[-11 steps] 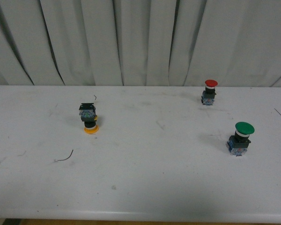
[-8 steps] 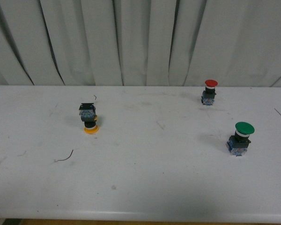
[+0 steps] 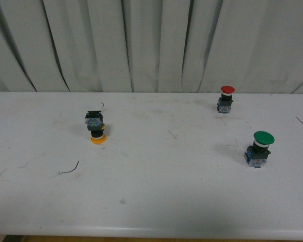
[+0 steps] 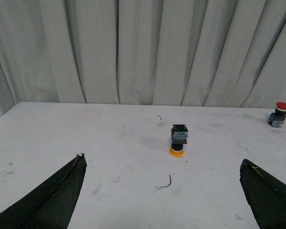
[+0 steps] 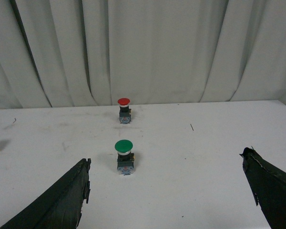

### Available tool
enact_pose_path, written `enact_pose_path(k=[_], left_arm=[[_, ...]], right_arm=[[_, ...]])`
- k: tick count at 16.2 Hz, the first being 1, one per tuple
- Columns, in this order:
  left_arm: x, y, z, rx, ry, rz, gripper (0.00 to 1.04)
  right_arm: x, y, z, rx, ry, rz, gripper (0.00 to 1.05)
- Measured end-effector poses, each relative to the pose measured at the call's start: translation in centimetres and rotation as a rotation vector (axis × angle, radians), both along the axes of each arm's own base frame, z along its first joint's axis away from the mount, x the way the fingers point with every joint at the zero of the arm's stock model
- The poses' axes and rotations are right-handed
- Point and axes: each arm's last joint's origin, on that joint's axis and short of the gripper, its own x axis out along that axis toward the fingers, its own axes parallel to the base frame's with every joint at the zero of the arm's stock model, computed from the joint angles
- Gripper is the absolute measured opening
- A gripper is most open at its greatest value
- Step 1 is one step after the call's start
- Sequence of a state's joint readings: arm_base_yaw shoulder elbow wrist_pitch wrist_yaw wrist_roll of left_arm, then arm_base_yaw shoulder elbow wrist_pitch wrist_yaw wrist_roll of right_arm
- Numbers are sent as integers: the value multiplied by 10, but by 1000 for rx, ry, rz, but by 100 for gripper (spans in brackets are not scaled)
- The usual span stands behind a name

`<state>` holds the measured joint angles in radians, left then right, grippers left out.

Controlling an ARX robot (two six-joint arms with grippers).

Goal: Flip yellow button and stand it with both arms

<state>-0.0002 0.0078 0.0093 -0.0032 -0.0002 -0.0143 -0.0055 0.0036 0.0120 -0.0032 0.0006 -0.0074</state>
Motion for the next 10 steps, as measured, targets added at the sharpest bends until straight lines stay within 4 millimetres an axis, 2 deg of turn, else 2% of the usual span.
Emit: enact_pose_path(k=[4,5,6,7,10], left_arm=[[0,0,0,0,1,0,98],[0,-1,-2,-57,180,38,98],[1,-4,3,-93,286,65,98],[2,-6,9,-131,304,71,98],[2,-7,29,-182,214,73,98]], right_arm=[[0,0,0,0,0,0,98],[0,0,0,0,0,0,98],[0,0,0,0,0,1,98],[0,0,0,0,-1,0,98],[0,0,0,0,0,0,98]])
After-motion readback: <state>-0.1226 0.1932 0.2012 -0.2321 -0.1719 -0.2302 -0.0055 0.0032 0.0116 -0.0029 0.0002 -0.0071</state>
